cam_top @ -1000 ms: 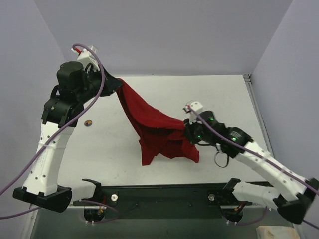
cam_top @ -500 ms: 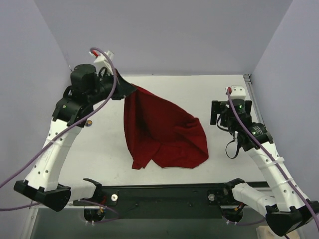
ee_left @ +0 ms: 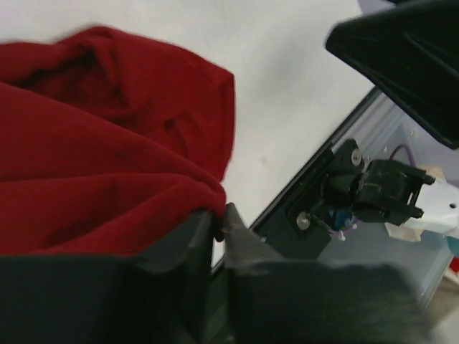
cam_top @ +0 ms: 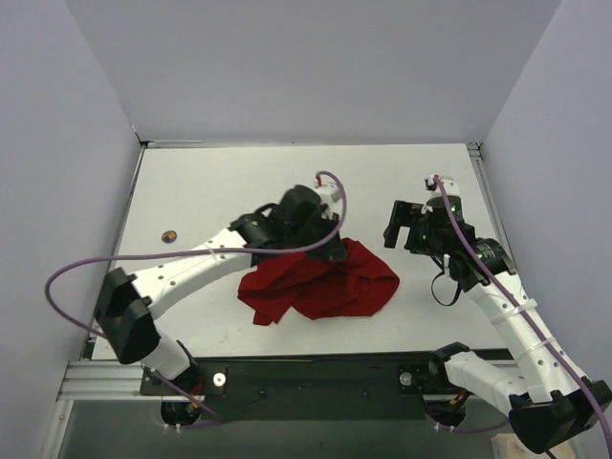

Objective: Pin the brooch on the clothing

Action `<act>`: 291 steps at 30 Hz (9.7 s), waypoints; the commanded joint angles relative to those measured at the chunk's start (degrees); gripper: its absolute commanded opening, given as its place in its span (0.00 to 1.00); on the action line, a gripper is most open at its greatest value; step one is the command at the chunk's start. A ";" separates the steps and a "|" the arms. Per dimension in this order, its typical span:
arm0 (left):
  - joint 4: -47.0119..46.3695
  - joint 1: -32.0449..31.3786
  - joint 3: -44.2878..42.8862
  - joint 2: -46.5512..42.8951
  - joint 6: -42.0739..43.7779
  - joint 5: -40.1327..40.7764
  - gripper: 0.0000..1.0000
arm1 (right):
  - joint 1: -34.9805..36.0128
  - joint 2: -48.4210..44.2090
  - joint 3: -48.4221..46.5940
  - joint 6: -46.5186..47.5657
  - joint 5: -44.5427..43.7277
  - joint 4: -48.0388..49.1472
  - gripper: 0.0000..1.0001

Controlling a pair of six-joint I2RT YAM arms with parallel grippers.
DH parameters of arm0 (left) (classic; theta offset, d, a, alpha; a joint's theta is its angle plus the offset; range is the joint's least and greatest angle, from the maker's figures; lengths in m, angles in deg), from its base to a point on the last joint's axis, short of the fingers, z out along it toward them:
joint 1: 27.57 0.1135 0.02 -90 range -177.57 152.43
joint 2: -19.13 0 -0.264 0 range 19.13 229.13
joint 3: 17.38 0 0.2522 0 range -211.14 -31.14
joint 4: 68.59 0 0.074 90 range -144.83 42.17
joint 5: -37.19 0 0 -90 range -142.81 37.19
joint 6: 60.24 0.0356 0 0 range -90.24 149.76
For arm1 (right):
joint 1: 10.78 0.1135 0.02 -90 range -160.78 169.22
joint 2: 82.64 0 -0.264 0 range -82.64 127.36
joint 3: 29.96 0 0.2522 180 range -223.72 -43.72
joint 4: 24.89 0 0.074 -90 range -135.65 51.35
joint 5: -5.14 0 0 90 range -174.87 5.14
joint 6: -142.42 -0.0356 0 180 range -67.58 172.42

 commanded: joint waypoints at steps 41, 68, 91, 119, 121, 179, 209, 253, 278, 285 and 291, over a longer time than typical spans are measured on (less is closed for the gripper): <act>5.55 39.65 38.67 -26.83 -0.37 -18.69 0.91 | 11.79 22.95 15.42 -11.29 23.46 12.50 0.08; 2.92 11.44 34.71 -13.64 -6.16 3.37 0.85 | -16.15 9.85 -2.00 -15.95 19.50 6.44 0.00; -11.06 3.71 37.17 -3.38 -17.57 -3.66 0.65 | -26.53 5.10 5.83 -11.46 21.79 2.22 0.00; -5.10 5.54 18.66 -6.43 -14.62 13.64 0.01 | -26.53 4.83 0.04 -10.49 26.00 0.81 0.00; 1.84 7.47 13.21 -8.10 -10.22 14.27 0.08 | -26.36 5.18 -3.29 -10.76 26.88 0.37 0.00; 21.47 36.21 -50.52 -2.84 12.65 -5.05 0.00 | -24.16 8.43 -40.39 -11.55 37.35 11.45 0.00; 12.67 40.27 -45.44 -21.12 6.05 -14.29 0.00 | -21.87 -7.47 -47.45 -6.11 34.72 8.11 0.00; -3.57 52.22 -7.88 -14.68 1.92 -14.20 0.00 | -22.75 1.77 -10.09 -8.48 22.06 20.42 0.00; 7.75 32.81 51.42 -37.99 -17.15 -4.80 0.08 | -22.57 -22.06 35.19 -27.19 10.80 -13.16 0.01; 19.24 31.57 48.78 -45.45 -17.94 -3.47 0.20 | -22.49 -23.03 30.88 -26.75 13.17 -21.59 0.15; 27.69 31.31 46.15 -50.90 -17.77 -5.85 0.57 | -22.40 -23.03 28.07 -24.39 19.41 -27.22 0.39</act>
